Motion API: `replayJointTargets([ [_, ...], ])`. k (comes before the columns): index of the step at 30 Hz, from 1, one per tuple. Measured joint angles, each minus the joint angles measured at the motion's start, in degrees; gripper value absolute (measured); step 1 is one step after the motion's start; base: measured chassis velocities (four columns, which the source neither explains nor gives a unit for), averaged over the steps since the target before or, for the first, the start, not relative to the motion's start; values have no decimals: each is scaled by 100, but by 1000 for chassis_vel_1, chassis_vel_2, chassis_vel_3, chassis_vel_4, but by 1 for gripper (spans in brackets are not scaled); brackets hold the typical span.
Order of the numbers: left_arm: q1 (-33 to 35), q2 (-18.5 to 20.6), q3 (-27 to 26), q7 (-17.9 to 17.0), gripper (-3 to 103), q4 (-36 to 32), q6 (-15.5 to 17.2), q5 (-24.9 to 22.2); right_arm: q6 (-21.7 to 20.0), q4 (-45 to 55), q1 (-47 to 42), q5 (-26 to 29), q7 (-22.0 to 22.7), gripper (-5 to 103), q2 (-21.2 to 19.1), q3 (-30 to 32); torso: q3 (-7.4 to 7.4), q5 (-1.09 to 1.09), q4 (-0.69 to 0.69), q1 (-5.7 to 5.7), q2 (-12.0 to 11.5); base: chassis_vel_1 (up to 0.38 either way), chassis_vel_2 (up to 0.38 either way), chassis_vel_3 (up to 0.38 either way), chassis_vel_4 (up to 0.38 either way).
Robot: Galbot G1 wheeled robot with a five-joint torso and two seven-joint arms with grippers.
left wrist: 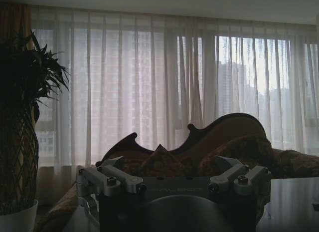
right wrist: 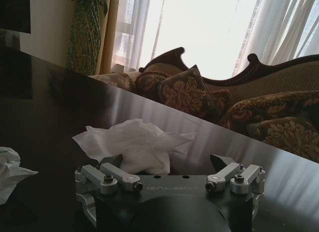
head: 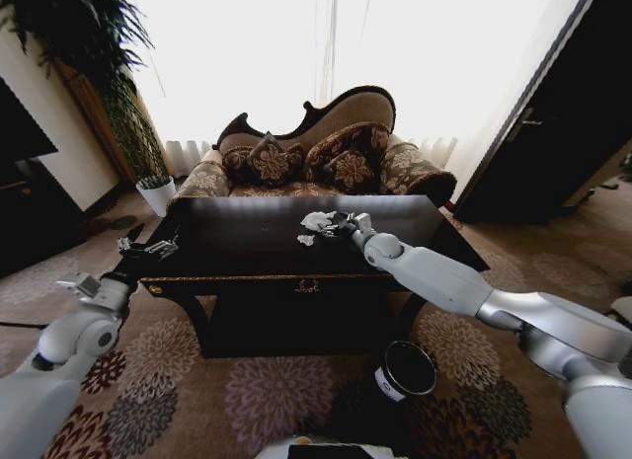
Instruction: Move to the front of the table and place the trash on the table into the trash bin.
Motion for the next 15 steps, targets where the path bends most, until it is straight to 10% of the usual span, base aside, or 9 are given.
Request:
replayJointTargets([
  [15, 0, 0, 0, 0, 100, 0, 0, 0, 77, -158, -12, 30, -38, 47, 51, -35, -1, 0, 1, 0, 0, 0, 0, 0, 0],
])
